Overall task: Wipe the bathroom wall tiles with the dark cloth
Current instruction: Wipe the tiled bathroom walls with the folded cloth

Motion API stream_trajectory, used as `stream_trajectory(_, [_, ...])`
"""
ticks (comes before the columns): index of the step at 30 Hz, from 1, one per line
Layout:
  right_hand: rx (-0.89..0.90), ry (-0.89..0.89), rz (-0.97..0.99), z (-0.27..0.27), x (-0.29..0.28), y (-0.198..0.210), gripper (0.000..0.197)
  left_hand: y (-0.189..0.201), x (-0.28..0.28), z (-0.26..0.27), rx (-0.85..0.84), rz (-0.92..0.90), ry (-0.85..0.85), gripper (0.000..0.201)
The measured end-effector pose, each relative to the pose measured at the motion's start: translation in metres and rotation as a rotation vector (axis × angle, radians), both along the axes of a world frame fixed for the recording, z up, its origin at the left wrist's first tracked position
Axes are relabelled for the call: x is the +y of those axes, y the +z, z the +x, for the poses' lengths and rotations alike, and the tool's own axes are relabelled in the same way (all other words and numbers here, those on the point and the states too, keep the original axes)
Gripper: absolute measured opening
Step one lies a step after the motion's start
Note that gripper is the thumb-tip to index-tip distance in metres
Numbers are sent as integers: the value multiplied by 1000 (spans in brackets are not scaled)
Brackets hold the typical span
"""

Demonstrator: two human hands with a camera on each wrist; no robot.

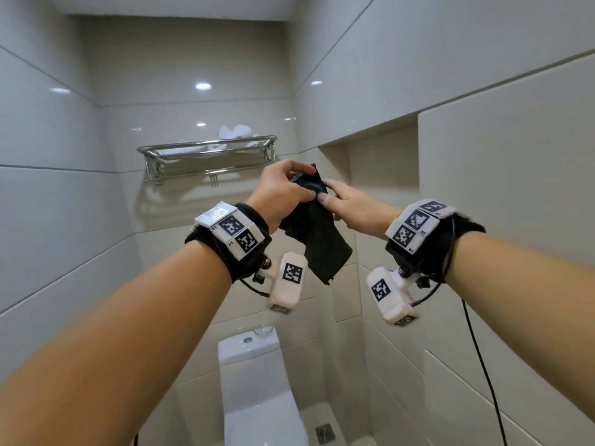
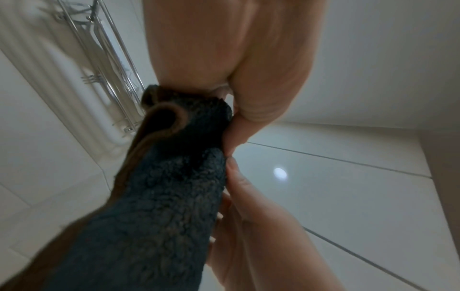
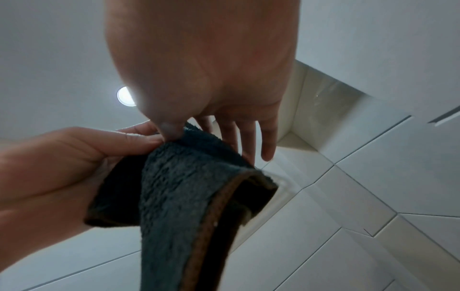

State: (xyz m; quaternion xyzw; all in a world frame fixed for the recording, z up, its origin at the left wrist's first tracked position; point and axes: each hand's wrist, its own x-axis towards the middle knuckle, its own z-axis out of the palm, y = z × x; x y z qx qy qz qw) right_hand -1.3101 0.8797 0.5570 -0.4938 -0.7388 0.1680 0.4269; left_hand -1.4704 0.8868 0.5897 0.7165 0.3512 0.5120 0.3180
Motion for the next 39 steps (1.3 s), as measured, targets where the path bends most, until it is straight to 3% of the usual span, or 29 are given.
stream_trajectory(2, [53,35,1,14,-16,-1,31,0,-19,18,-11,5,31,39])
stream_trajectory(7, [-11,-14,79,44,-55,-3,58,-9,-68,47,42,80,159,32])
stream_trajectory(10, [14,1,141,51,-80,-4,54,-4,-99,52,52,94,197,29])
stream_trajectory(14, [-80,-13,246,61,-116,0,53,-3,-135,64,87,95,240,26])
stream_trajectory(25, [-130,-82,356,131,-194,-4,43,-25,-203,125,111,41,244,17])
stream_trajectory(32, [-93,-59,529,201,-225,24,31,11,-261,199,65,130,317,17])
stream_trajectory(39, [-154,-89,654,304,-238,35,28,25,-293,309,49,275,434,24])
